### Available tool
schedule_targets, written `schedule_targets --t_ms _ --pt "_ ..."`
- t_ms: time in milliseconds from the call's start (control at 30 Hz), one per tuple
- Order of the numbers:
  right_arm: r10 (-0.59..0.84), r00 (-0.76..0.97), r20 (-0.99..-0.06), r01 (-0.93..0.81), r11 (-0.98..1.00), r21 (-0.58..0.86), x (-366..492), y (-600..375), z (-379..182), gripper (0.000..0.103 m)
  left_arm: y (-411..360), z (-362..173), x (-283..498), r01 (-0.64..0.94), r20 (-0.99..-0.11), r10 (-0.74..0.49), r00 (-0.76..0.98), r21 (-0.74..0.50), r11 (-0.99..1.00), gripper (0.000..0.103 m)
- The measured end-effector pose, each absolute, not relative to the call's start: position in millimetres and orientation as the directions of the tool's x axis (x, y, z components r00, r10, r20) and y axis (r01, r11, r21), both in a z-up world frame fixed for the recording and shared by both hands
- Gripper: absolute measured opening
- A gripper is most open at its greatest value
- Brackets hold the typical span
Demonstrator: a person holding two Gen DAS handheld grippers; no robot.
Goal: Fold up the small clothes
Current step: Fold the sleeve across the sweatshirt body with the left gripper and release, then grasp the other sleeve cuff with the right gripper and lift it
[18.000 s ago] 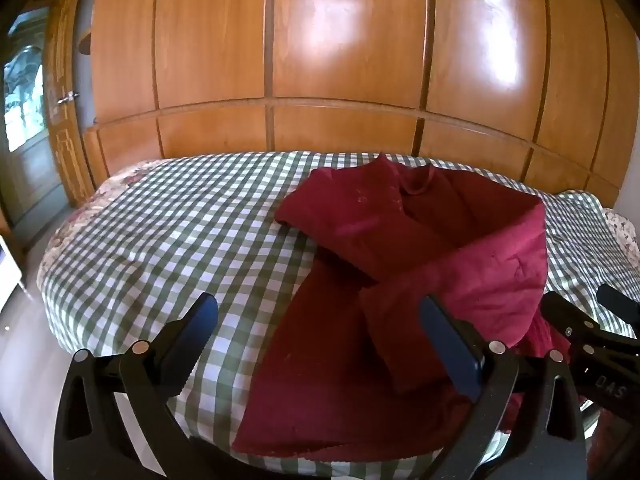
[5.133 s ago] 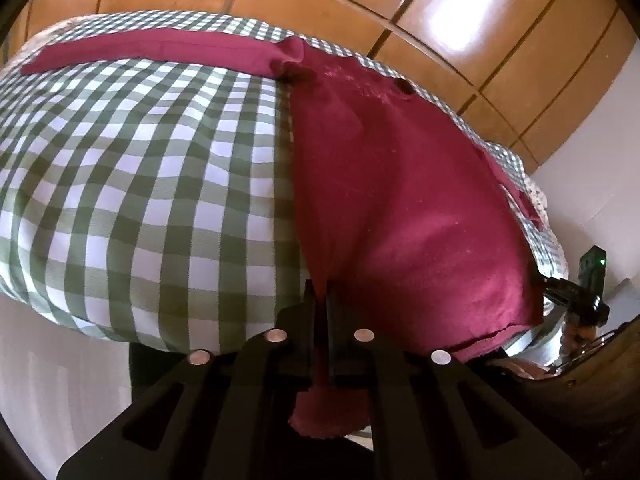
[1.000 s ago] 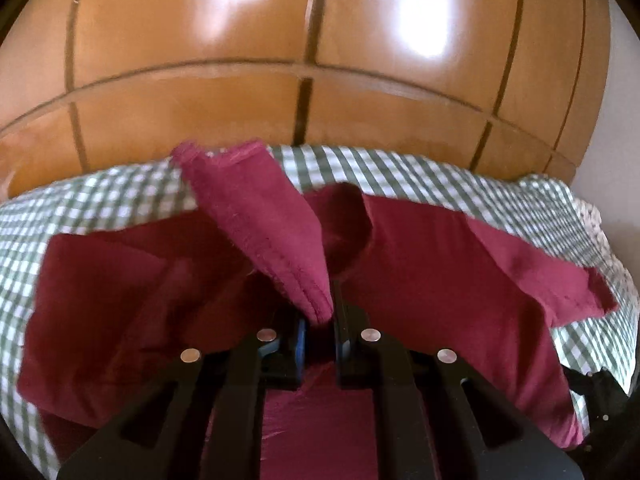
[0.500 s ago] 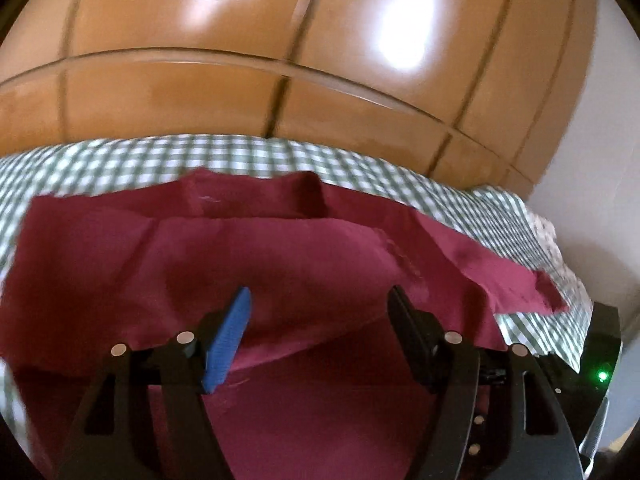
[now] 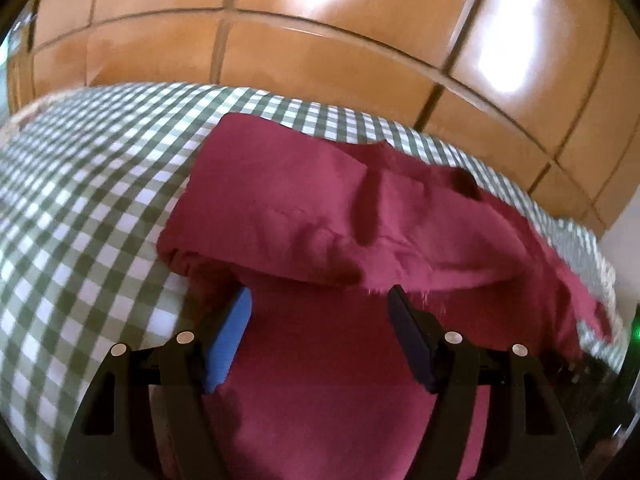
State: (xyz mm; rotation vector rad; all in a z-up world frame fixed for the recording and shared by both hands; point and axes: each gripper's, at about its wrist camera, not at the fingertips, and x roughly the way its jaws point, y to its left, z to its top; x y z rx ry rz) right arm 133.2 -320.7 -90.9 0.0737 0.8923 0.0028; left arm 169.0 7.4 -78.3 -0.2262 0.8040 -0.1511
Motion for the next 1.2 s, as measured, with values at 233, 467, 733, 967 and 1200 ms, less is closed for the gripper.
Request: schedule_targets --t_ms 233,467,733,967,1200 --pt "0.098 0.642 -0.76 0.034 0.987 0.157 128 -330 -86 0.101 3 -89 165 0.085 -0.714 -0.228 0.662 -0.231 0.969 0.075" --pt "0.141 0.771 -0.621 0.246 0.833 0.495 102 -419 -70 0.076 5 -92 163 0.092 -0.706 -0.252 0.661 -0.257 0.962 0.079" --pt "0.042 0.8 -0.599 0.481 0.554 0.68 74 -528 -86 0.054 6 -93 164 0.093 -0.702 -0.262 0.662 -0.27 0.958 0.079" --pt "-0.051 0.831 -0.553 0.53 0.37 0.763 60 -587 -92 0.063 7 -93 165 0.098 -0.699 -0.272 0.662 -0.279 0.955 0.081" --pt "-0.106 0.822 -0.559 0.559 0.331 0.76 66 -632 -97 0.063 5 -95 165 0.105 -0.704 -0.272 0.656 -0.272 0.956 0.084"
